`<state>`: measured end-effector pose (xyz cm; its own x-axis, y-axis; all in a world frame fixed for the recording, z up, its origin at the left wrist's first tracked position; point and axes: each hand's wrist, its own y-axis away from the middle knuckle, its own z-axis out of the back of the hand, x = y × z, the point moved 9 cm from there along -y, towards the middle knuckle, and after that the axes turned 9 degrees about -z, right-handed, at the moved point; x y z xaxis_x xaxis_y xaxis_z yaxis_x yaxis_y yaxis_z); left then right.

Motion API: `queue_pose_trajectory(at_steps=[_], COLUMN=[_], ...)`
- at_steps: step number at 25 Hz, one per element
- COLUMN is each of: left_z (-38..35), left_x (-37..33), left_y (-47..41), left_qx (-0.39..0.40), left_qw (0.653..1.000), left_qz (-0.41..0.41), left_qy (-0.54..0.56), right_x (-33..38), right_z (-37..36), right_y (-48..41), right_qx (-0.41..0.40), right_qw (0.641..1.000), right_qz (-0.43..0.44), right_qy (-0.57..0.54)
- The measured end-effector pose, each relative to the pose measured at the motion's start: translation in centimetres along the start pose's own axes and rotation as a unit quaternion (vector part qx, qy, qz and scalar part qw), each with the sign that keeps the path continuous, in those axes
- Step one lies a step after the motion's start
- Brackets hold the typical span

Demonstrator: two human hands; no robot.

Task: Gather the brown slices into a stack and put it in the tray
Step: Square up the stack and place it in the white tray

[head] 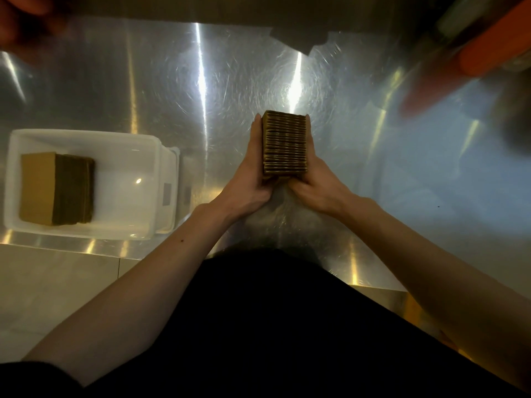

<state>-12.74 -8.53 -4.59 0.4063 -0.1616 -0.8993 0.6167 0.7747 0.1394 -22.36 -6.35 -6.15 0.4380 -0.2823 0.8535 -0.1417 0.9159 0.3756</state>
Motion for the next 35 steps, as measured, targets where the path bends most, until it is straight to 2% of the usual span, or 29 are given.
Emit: queue_pose_trajectory(at_steps=[6,11,14,23,35], left_z=[0.0,0.5,0.3,0.1,-0.3], left_x=[-0.3,-0.9,-0.8,-0.6,0.8], left_y=[0.6,0.7,0.7,1.2,0.9], left_qx=[-0.021,-0.030,-0.011,-0.019,-0.004], left_qw=[1.000,0.999,1.000,1.000,1.000], left_qz=[0.013,-0.009,-0.002,0.000,-0.018], left_qy=[-0.001,-0.001,0.001,-0.003,-0.004], right_x=[-0.3,0.4,0.3,-0.8,-0.5], right_z=[-0.1,0.3,0.1,-0.6,-1.0], right_y=[0.3,0.2,0.1,0.1,0.1], right_qx=[-0.030,-0.038,-0.024,-0.052,-0.052], right_qw=[0.999,0.998,0.999,0.994,0.995], right_qz=[-0.021,0.011,0.007,-0.006,0.008], right_qy=[-0.034,-0.042,-0.042,-0.092,-0.080])
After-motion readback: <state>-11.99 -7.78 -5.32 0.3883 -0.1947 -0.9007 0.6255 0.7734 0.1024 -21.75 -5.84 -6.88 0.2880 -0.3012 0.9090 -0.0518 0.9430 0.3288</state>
